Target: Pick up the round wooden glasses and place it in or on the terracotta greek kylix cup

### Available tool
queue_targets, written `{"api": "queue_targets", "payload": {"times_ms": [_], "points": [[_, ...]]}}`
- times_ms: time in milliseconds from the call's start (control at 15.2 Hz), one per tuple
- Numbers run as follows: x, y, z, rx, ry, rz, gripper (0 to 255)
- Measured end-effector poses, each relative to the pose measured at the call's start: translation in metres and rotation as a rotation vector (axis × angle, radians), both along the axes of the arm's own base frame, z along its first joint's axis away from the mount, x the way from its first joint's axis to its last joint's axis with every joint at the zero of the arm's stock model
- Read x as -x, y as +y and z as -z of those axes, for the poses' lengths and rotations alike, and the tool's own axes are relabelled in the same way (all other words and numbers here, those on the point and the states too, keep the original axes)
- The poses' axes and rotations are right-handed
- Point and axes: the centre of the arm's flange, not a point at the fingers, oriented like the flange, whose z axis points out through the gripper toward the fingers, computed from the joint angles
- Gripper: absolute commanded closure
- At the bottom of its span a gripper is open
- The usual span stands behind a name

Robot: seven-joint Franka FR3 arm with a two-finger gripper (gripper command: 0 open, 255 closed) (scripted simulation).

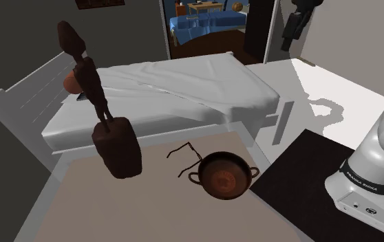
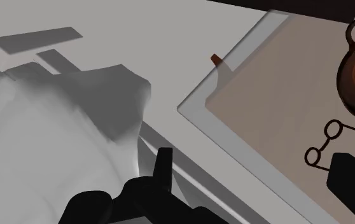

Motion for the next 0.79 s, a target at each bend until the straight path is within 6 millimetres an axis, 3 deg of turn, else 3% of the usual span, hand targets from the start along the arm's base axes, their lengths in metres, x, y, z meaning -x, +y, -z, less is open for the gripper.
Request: {"api": "queue_targets", "payload": {"times_ms": [264,792], "points": [[-0.009,0.013,0.022,-0.006,-0.001,0.016,0],[-0.038,0.069,0.103,-0.031,-0.007,0.078,0]]}}
